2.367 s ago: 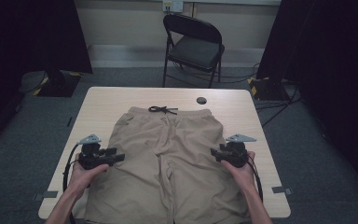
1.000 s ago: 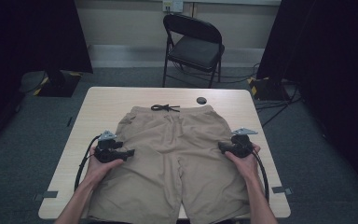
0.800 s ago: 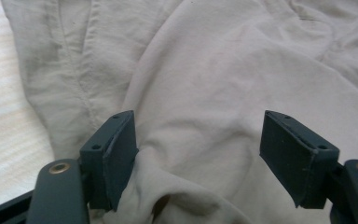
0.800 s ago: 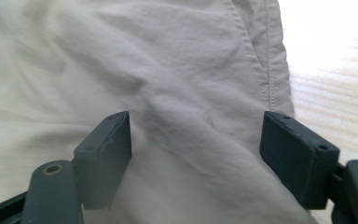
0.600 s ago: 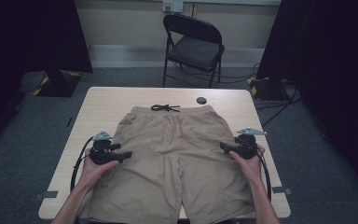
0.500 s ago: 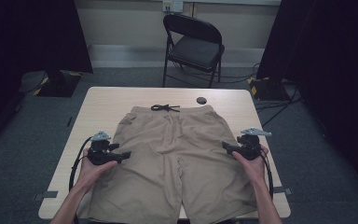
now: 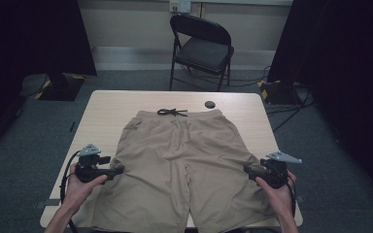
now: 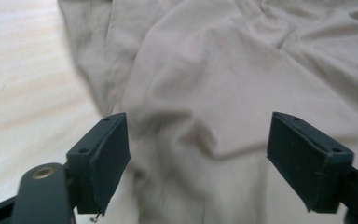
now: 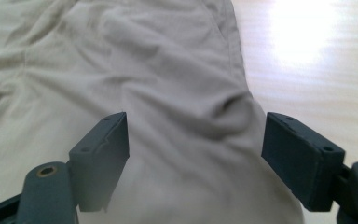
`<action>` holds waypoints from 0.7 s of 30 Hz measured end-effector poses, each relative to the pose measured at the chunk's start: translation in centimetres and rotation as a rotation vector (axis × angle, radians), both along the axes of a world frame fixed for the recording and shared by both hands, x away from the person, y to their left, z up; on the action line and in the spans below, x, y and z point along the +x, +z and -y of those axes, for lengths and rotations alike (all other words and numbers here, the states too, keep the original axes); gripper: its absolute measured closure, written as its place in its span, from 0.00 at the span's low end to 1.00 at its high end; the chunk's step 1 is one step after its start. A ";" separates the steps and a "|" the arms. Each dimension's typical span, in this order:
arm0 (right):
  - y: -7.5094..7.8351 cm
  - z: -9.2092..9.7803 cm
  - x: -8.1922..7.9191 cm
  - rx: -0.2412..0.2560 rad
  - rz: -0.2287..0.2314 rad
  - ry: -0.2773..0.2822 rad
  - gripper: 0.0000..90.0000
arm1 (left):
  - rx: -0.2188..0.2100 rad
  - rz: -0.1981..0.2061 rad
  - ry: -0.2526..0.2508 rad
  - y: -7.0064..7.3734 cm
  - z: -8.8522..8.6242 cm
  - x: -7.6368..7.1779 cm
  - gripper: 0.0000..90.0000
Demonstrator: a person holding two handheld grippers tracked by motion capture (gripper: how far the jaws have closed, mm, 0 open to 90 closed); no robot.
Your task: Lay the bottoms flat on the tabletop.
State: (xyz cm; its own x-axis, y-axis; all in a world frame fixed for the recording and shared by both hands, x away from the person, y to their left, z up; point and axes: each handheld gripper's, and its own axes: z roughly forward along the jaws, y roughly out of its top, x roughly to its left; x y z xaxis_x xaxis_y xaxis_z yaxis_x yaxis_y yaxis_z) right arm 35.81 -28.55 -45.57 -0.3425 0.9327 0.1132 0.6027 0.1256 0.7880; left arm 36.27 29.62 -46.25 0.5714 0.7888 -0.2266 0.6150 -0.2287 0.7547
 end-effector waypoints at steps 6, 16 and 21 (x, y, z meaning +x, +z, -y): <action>-0.2 1.5 -2.7 0.001 0.006 -0.043 0.24 | 0.044 -0.018 0.055 -0.8 -2.5 -2.5 0.25; -2.9 3.7 -5.5 0.024 -0.047 -0.099 0.25 | 0.075 -0.031 0.052 -3.0 -2.6 -4.8 0.26; -3.2 3.8 -5.5 0.010 -0.056 -0.105 0.24 | 0.049 -0.018 0.065 -3.3 -3.0 -5.1 0.25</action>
